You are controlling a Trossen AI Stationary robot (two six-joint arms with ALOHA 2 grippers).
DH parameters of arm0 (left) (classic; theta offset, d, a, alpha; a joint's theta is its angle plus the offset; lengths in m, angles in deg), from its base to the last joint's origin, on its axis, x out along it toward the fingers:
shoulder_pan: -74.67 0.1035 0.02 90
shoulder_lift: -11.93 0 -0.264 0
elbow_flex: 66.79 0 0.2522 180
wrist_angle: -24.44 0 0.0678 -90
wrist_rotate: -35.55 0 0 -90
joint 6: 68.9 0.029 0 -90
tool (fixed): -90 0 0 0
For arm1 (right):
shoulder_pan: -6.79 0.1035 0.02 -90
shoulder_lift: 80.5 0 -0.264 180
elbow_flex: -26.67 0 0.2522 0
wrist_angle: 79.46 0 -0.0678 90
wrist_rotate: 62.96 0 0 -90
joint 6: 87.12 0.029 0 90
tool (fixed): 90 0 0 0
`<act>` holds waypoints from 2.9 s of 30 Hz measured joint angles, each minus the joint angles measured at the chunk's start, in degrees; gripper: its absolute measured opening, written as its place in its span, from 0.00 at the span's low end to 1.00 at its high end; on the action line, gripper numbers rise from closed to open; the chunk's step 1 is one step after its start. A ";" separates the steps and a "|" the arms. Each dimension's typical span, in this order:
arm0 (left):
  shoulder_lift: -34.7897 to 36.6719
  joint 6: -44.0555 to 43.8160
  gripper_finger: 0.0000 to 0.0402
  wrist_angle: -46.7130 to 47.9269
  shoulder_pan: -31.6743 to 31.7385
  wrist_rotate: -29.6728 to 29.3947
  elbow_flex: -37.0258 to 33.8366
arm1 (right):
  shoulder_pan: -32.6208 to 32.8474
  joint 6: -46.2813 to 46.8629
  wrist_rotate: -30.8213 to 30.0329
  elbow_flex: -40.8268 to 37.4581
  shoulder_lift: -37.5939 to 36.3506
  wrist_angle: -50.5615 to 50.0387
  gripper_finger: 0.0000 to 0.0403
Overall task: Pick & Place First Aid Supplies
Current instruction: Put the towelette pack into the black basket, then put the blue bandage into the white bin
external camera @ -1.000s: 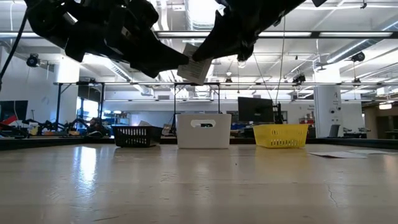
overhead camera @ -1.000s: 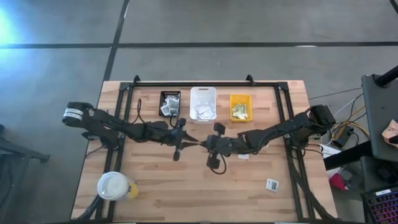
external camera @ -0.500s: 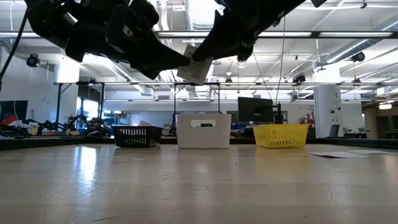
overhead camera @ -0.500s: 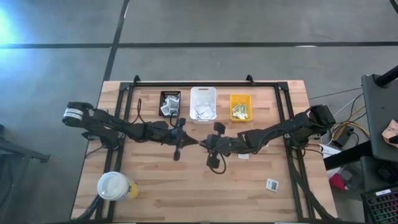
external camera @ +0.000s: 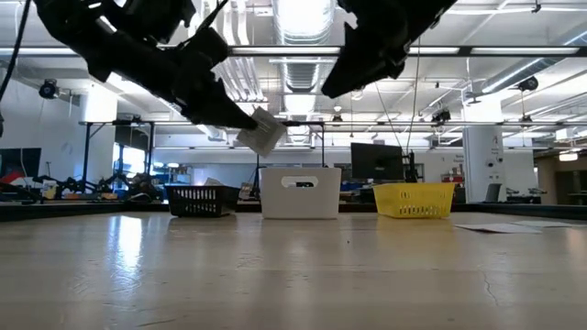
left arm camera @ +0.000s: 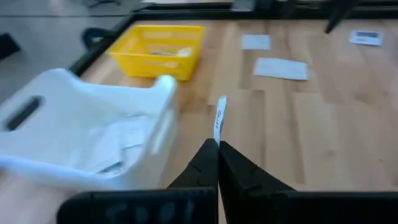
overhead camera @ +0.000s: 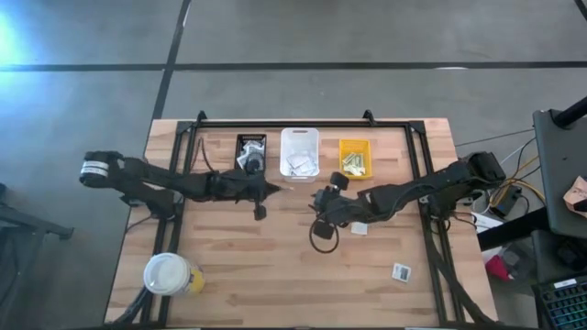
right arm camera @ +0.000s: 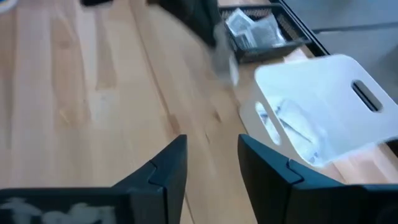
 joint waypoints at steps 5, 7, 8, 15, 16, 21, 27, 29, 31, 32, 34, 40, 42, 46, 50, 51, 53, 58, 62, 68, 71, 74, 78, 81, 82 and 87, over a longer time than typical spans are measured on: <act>5.50 -1.79 0.00 5.40 5.15 -1.20 0.02 | 0.02 1.24 0.17 -0.13 -0.53 -3.37 0.34; 7.86 -3.55 0.00 8.06 8.05 -1.18 -0.02 | 0.02 1.26 0.22 -0.31 -0.54 -3.66 0.34; 8.73 -4.74 0.00 8.40 9.68 -1.19 -0.02 | 0.02 1.37 0.24 -0.44 -0.55 -3.64 0.33; 14.12 -14.68 0.00 16.94 21.15 -0.70 0.00 | 0.04 1.47 0.40 -0.70 -0.55 -4.48 0.30; 14.46 -15.81 0.00 17.99 22.27 -0.13 0.00 | 0.09 1.47 0.42 -0.70 -0.55 -4.54 0.30; 13.99 -20.52 0.00 23.10 26.38 4.08 0.00 | 0.13 1.45 0.42 -0.75 -0.51 -4.50 0.29; 11.70 -22.85 0.00 24.20 26.94 5.60 -0.02 | 0.13 2.16 0.44 -1.07 -0.51 -4.48 0.30; 10.60 -23.29 0.00 24.27 27.00 5.68 -0.02 | 0.13 2.68 0.42 -1.20 -0.51 -4.47 0.31; 9.41 -23.38 0.00 24.28 27.08 5.67 -0.02 | 0.18 3.63 0.71 -1.43 -0.51 -4.51 0.32; 8.78 -23.39 0.00 24.24 27.16 5.51 -0.02 | 0.24 4.23 1.25 -1.56 -0.49 -4.52 0.32; 7.57 -23.39 0.00 24.25 27.48 4.68 -0.02 | 0.31 5.16 2.97 -1.70 -0.49 -4.47 0.32; 4.60 -23.39 0.01 23.09 28.89 3.58 -0.02 | 0.80 6.69 9.05 -2.14 -0.44 -4.54 0.33; 4.09 -23.74 0.03 21.91 29.03 3.15 -0.02 | 1.15 7.94 9.44 -2.14 -0.42 -4.56 0.33; 3.85 -24.07 0.08 21.68 29.15 0.36 -0.02 | 2.06 8.75 9.46 -2.20 -0.42 -4.91 0.31; 3.87 -24.00 0.16 21.65 29.29 -2.14 -0.02 | 3.15 8.79 9.47 -2.50 -0.42 -4.91 0.28; 3.87 -23.74 0.18 21.68 29.29 -2.43 0.03 | 3.42 8.79 9.46 -2.63 -0.42 -4.93 0.28; 3.87 -22.84 0.22 21.76 29.40 -2.43 0.59 | 3.72 8.78 9.44 -2.90 -0.42 -4.92 0.27; 3.87 -17.20 0.25 22.06 29.37 -1.64 3.48 | 3.99 9.92 9.45 -3.36 -0.42 -6.25 0.24; 3.92 -13.27 0.24 22.08 28.84 2.05 6.03 | 4.58 13.20 9.46 -3.17 -0.42 -10.33 0.21; 3.92 -11.74 0.24 21.61 25.00 5.61 8.76 | 6.50 19.11 9.42 -3.49 -0.42 -16.23 0.15; 3.92 -10.86 0.24 21.11 21.47 5.70 9.28 | 7.86 21.70 9.27 -4.09 -0.42 -18.58 0.11; 3.92 -9.90 0.24 19.70 17.63 5.67 9.53 | 9.12 24.65 8.94 -4.70 -0.42 -20.45 0.08; 3.87 -8.42 0.24 16.86 12.68 5.64 9.53 | 10.15 29.18 7.84 -5.33 -0.44 -23.60 0.04; 3.85 -7.42 0.24 14.78 9.58 5.46 9.53 | 10.51 33.88 5.50 -5.89 -0.44 -27.12 0.02; 3.85 -7.28 0.24 14.10 8.67 5.21 9.53 | 10.51 35.37 5.51 -6.24 -0.48 -27.79 0.02; 3.85 -7.06 0.24 13.56 5.15 4.56 9.53 | 10.43 42.74 5.87 -9.44 -0.45 -28.30 0.02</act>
